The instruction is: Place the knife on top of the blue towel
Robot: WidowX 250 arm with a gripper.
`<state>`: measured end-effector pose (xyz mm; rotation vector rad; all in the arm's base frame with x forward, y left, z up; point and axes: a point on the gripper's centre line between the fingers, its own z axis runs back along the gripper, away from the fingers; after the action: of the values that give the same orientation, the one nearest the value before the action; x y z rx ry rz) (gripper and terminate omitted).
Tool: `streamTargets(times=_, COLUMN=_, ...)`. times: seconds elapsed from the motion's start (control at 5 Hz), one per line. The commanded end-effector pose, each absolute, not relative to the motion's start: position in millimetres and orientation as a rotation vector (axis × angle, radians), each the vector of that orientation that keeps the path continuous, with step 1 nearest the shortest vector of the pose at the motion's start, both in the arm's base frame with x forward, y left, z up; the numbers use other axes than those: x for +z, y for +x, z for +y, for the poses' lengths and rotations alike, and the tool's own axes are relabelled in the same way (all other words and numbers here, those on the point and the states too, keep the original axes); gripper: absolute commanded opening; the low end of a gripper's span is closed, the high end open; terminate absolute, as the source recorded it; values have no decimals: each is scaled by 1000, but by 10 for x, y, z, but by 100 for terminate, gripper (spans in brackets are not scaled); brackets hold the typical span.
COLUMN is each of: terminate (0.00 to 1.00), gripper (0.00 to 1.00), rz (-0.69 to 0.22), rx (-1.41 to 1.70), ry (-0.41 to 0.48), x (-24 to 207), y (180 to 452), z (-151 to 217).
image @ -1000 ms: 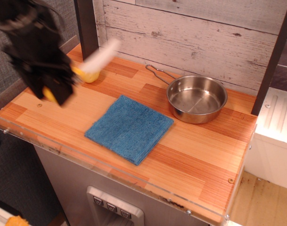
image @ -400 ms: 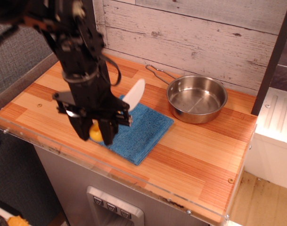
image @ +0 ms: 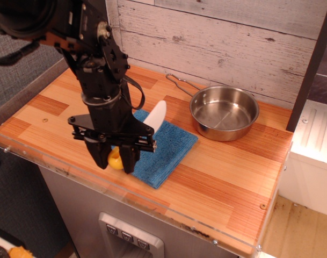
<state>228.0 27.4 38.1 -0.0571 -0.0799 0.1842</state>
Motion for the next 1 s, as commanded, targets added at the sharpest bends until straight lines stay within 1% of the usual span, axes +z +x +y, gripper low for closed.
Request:
streamTargets(times=0.0, terminate=0, gripper=100, rz=-100, rx=172, ry=-46, x=518, y=2238, z=357)
streamTargets(times=0.2, terminate=0, gripper=100, rz=-129, rx=162, ry=-47, x=756, y=2182, z=439)
streamTargets(times=0.4, terminate=0, gripper=100, rz=-211, rx=158, ry=-58, x=1178, y=2098, z=654)
streamTargets(times=0.6, terminate=0, gripper=100, rz=-221, rx=-18, ry=-86, x=1392, y=2150, z=817)
streamTargets(times=0.8, terminate=0, gripper=100, rz=-213, rx=-52, ry=-43, x=1436, y=2185, z=914)
